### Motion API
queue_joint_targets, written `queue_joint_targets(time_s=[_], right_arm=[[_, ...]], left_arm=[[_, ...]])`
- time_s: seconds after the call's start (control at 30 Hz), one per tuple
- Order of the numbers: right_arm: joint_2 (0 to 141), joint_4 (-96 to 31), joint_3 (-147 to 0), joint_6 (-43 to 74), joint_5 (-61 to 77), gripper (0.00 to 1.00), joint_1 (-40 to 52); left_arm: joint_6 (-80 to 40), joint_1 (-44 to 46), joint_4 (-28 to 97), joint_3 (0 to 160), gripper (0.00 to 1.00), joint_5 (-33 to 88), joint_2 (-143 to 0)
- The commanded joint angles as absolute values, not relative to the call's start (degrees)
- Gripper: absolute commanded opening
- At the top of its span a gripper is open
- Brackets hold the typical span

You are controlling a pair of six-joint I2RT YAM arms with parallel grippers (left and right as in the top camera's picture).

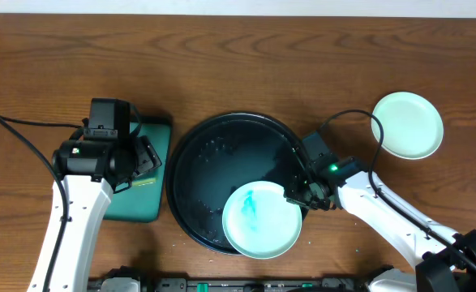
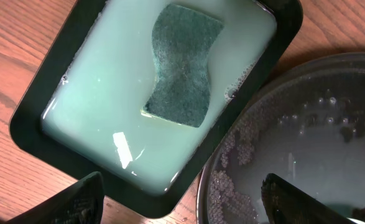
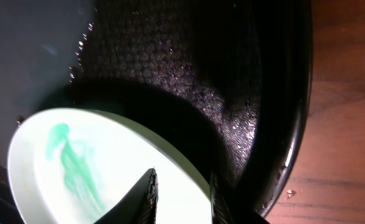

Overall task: Clean dirty plates on tray and stack at the side
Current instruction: 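Move the right gripper to the lower green plate's rim and grip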

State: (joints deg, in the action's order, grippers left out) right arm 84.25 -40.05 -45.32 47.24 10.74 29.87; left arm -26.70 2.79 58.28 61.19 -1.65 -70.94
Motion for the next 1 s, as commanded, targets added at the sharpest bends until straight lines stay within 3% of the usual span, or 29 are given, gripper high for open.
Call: queue_joint_targets(time_s=[0.0, 0.27, 0.57, 0.97], right_arm=[[84.0, -41.4, -45.1, 49.1, 11.0, 0.25, 30.1], [82.5, -50.9, -45.7, 51.9, 8.8, 0.18, 28.1], [76.1, -56.4, -45.9, 51.9, 14.4, 0.35, 28.6], [76.1, -54.0, -40.9, 63.3, 15.9, 0.36, 35.9]], left_arm=[[-25.7, 3.0, 58.5, 60.8, 0.81, -1.9, -70.7], [-25.5, 3.0, 58.7, 60.8, 0.81, -1.9, -70.7], [-25.5, 3.0, 59.1, 60.8, 0.81, -1.9, -70.7], [-25.5, 3.0, 59.3, 60.8, 0.81, -1.9, -70.7]])
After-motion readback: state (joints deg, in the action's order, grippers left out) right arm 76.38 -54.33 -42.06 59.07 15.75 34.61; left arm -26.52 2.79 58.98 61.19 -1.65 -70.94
